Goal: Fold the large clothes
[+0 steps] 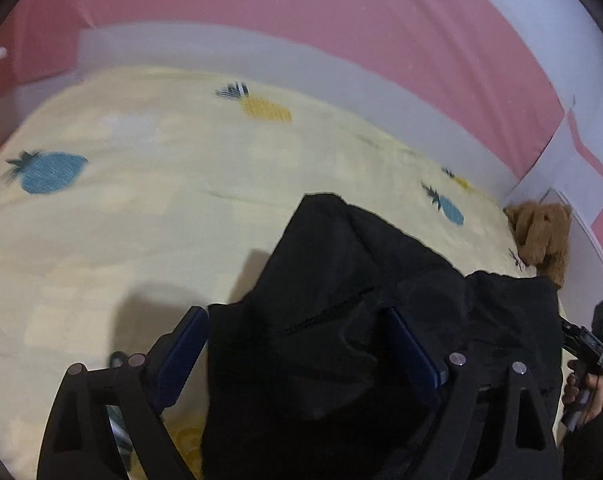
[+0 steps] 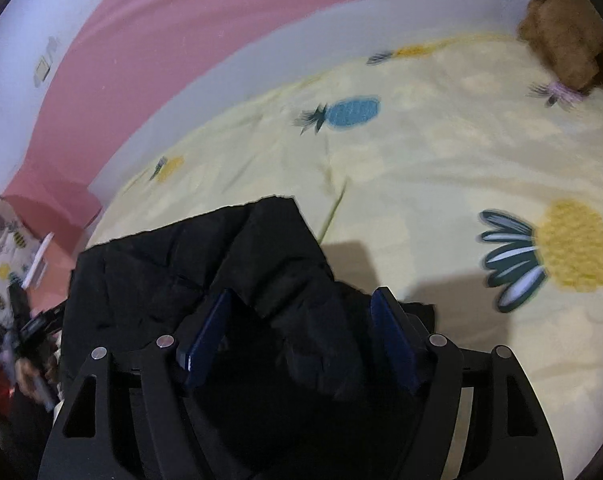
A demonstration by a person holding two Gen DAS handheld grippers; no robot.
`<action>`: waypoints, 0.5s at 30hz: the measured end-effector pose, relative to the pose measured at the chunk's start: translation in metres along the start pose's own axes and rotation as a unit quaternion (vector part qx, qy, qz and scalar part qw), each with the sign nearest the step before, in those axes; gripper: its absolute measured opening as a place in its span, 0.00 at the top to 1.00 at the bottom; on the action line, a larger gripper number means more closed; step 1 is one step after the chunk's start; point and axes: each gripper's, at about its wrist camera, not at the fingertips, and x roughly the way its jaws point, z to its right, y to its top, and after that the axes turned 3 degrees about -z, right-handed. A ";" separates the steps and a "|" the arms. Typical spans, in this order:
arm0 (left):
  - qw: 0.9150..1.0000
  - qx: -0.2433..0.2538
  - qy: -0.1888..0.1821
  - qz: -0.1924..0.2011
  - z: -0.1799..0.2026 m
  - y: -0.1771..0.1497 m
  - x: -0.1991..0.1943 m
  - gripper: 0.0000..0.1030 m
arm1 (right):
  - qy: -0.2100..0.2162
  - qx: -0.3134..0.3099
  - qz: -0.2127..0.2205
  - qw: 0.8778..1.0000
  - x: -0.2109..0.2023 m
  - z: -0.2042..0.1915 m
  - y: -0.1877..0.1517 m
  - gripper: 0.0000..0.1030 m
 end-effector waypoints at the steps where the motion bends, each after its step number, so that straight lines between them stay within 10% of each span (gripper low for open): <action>1: 1.000 -0.002 -0.009 -0.010 -0.001 0.003 0.007 0.13 | 0.002 0.003 -0.008 1.000 0.004 0.002 0.003 0.30; 4: 0.999 -0.009 -0.027 -0.015 -0.001 0.011 0.015 0.25 | 0.039 -0.001 -0.024 0.999 0.010 0.000 0.005 0.37; 7: 0.999 0.008 -0.033 0.000 0.009 0.016 0.013 0.48 | 0.036 -0.011 -0.015 0.999 0.005 -0.012 0.005 0.85; 10: 0.999 0.021 -0.013 0.029 0.019 0.017 0.004 0.72 | -0.006 -0.011 0.027 1.000 -0.006 -0.022 0.009 0.88; 15: 0.998 -0.029 0.022 0.055 0.011 0.020 0.010 0.77 | -0.066 0.016 0.008 0.998 0.032 -0.018 0.014 0.88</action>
